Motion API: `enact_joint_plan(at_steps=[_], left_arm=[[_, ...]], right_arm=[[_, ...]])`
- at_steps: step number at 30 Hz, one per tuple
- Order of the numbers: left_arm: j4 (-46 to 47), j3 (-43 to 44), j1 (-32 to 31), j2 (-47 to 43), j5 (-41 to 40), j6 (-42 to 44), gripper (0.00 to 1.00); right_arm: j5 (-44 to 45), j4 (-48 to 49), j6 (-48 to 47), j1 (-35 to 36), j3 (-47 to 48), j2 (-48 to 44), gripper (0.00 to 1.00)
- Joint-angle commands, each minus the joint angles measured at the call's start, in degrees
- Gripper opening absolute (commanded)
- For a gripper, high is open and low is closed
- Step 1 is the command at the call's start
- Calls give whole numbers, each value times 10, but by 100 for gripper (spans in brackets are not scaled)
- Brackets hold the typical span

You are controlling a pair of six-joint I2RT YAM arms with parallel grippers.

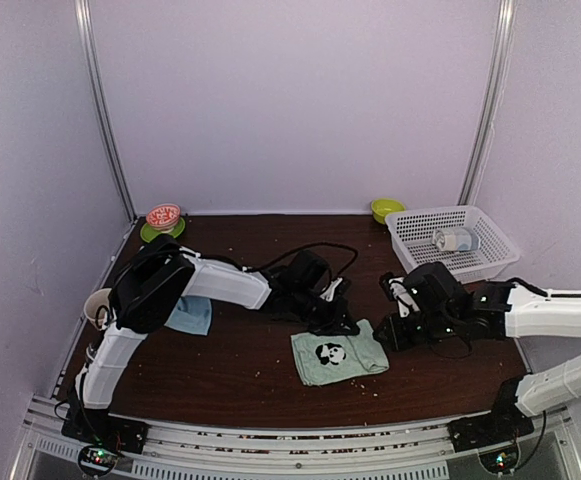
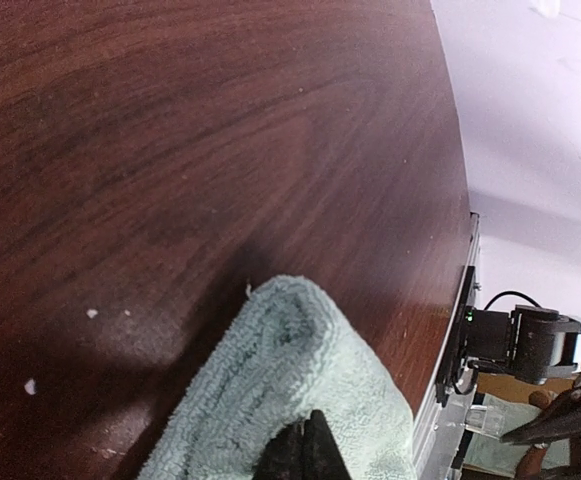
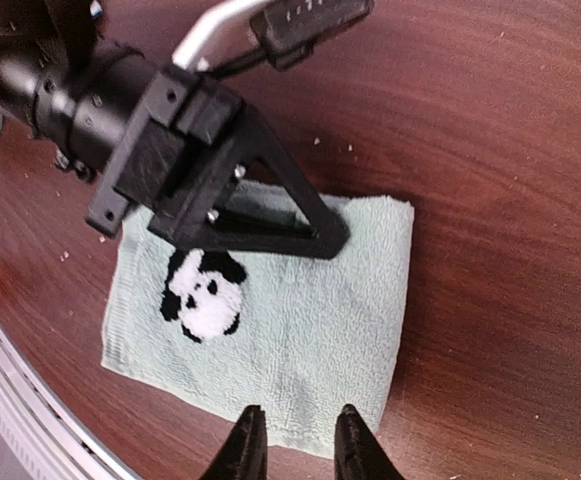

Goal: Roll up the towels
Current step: Roll the towel at the center of the board.

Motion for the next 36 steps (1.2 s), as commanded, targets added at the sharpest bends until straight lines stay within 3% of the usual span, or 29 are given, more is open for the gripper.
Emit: enact_joint_plan(at_steps=[1,6,18,20,23,27,32,36], left_arm=[[-15,-3,5,-2,-11,10,0],[-20,-12,5,-11,-16,15,0],[-32,-24,6,-17,-23,25,0],[-33,-28,6,-19,-23,28,0],[-37,-32,5,-23,-29,33,0],[-38,-36,5,-26,-34,36,0],[-35,-42,5,-28,-38,36,0],[-35,-43,5,-28,-38,36,0]], right_arm=[[-18,21,16,8,-24,33,17],[-39,46,20,21,-33,79,8],[-54,32,22,54,-30,161,8],[-43,23,23,53,-25,132,14],[-27,21,33,47,-19,68,35],[-25,71,82,8,-62,-3,54],[-70,184,154,-60,-146,-42,65],[-113,254,190,-94,-175,-14,66]])
